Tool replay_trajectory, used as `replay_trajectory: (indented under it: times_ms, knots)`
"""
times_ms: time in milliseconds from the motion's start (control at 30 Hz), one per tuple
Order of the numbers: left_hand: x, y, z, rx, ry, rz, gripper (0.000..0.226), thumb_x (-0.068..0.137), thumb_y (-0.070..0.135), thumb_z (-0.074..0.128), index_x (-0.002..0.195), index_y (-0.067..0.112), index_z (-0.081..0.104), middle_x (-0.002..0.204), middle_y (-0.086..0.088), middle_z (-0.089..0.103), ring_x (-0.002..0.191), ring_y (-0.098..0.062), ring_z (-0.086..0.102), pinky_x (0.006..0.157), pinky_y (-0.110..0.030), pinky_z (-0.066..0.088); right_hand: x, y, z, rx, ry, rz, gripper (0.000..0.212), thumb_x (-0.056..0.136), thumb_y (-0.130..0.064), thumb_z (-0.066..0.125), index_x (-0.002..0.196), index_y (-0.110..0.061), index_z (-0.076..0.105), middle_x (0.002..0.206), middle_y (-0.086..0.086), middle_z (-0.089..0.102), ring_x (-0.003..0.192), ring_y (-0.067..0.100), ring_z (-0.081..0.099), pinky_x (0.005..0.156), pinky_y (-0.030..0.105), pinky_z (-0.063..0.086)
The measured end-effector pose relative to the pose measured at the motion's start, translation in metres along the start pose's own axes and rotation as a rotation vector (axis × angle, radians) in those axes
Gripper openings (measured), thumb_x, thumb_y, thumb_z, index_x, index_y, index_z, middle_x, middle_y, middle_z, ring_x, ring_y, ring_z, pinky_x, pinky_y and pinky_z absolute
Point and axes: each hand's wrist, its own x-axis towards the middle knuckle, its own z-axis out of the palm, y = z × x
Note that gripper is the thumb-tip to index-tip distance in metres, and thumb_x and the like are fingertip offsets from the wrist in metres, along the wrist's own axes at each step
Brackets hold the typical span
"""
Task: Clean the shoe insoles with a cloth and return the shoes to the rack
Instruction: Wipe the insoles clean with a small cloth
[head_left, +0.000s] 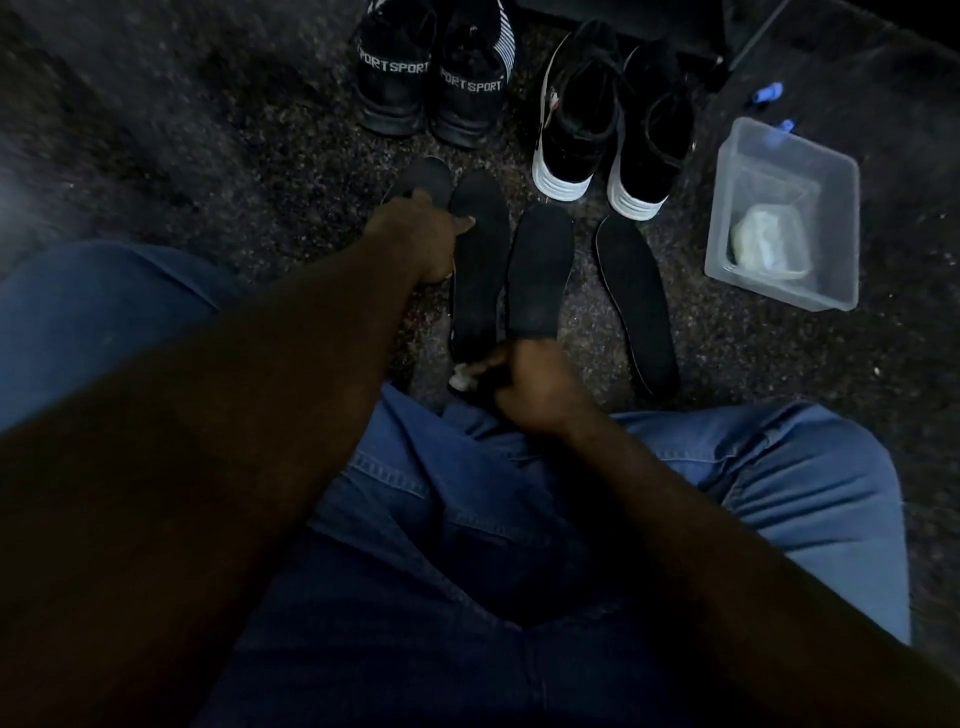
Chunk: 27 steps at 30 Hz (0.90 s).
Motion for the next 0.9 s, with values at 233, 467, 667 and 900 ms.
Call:
replay_trajectory:
  times_ms: [233,467,667,900]
  knots:
    - [-0.008,0.027,-0.013,-0.080,0.276,0.186,0.056,0.091,0.030,0.061,0.147,0.033,0.053,0.144,-0.015,0.039,0.133,-0.043,0.037,0.104,-0.054,0.047,0.018,0.054,-0.050,0.307,0.484,0.175,0.034,0.078,-0.058,0.082,0.099,-0.031,0.083,0.098,-0.011,0.080,0.090,0.001,0.073,0.092,0.029,0.059]
    - [0.001,0.066,0.018,0.038,0.182,0.295,0.059,0.094,0.043,0.059,0.151,0.045,0.044,0.153,-0.006,0.031,0.137,-0.041,0.025,0.110,-0.063,0.030,0.046,0.054,-0.056,-0.163,0.366,0.041,0.028,0.088,-0.036,0.069,0.110,-0.022,0.080,0.108,0.013,0.077,0.098,0.036,0.072,0.087,0.040,0.059]
    - [0.005,0.060,0.018,0.004,0.156,0.262,0.064,0.094,0.053,0.061,0.152,0.054,0.035,0.154,-0.008,0.029,0.139,-0.040,0.022,0.114,-0.064,0.025,0.030,0.048,-0.032,-0.270,0.219,0.026,0.024,0.084,-0.020,0.065,0.102,-0.010,0.077,0.103,0.021,0.073,0.093,0.041,0.070,0.078,0.041,0.056]
    - [0.005,0.060,0.021,0.032,0.198,0.251,0.062,0.094,0.057,0.061,0.151,0.054,0.037,0.156,-0.007,0.027,0.139,-0.039,0.022,0.112,-0.062,0.027,-0.010,0.076,-0.033,-0.103,-0.047,-0.064,0.024,0.087,-0.015,0.073,0.105,-0.028,0.083,0.109,-0.004,0.079,0.101,0.012,0.072,0.092,0.016,0.051]
